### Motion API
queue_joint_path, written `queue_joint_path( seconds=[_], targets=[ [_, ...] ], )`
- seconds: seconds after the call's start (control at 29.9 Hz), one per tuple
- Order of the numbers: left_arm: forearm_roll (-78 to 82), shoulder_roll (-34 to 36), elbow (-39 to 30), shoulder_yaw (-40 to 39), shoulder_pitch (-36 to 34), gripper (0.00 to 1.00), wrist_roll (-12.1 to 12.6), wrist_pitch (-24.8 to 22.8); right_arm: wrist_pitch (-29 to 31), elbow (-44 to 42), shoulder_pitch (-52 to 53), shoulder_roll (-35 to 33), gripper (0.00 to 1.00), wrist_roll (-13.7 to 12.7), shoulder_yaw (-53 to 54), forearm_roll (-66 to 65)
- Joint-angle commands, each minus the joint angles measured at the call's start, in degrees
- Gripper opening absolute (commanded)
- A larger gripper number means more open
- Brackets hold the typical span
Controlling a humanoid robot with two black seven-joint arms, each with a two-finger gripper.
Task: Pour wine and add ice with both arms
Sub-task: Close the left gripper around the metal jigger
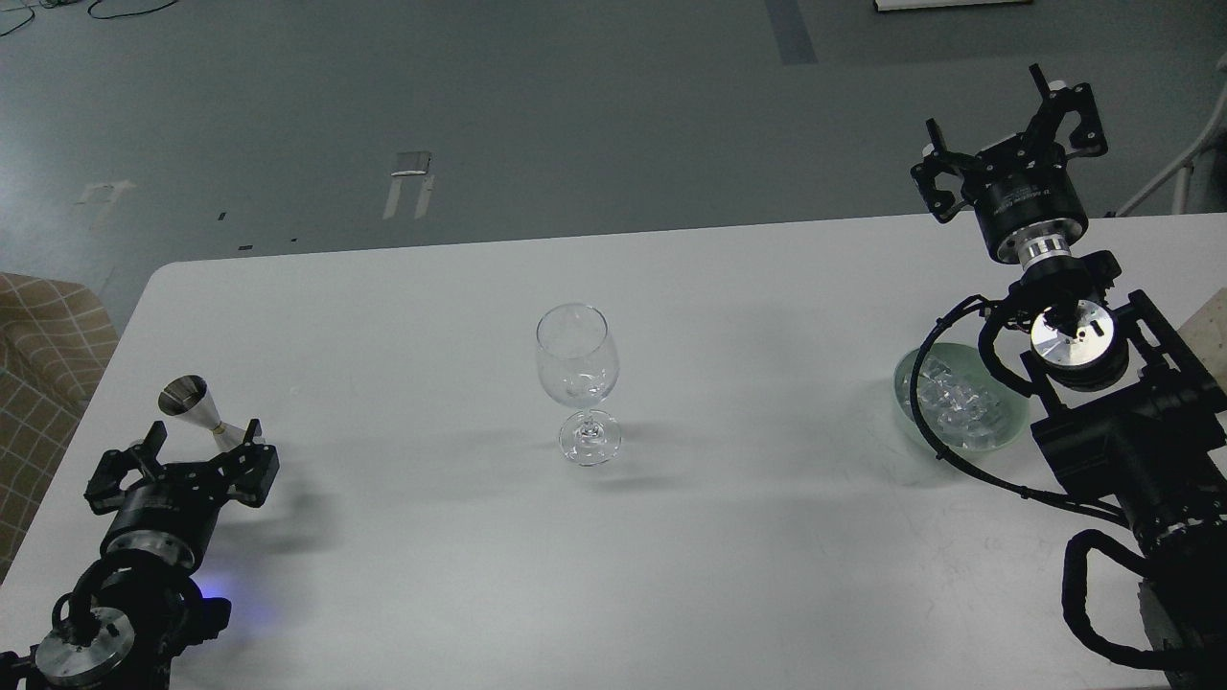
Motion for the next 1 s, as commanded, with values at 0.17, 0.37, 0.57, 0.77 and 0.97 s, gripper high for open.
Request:
queue_joint_path(
  seconds=[0.17, 0.37, 0.57, 0.77, 0.97],
  targets=[
    [0.1, 0.2, 3.1, 0.1, -1.1, 0.84, 0.0, -1.5, 0.0, 0.0, -0.1, -0.3, 1.00, 0.0, 0.0, -0.1],
    [0.1, 0.7, 6.7, 0.2, -1.1, 0.81, 0.1, -8.5, 0.0, 0.0, -0.4, -0.3, 1.00, 0.0, 0.0, -0.1],
    [0.1, 0.8, 7.8, 0.2, -2.3, 0.77, 0.5, -9.4, 0.0, 0.0, -0.5, -0.3, 1.00, 0.0, 0.0, 0.0],
    [0.1, 0.7, 9.2, 0.2, -2.4, 0.74, 0.0, -9.5, 0.0, 0.0, -1.2, -0.4, 1.00, 0.0, 0.2, 0.0],
    [0.0, 0.7, 9.2, -0.1, -2.3, 0.67, 0.0, -10.3, 0.0, 0.0, -1.3, -1.2, 1.00, 0.0, 0.2, 0.0]
  ],
)
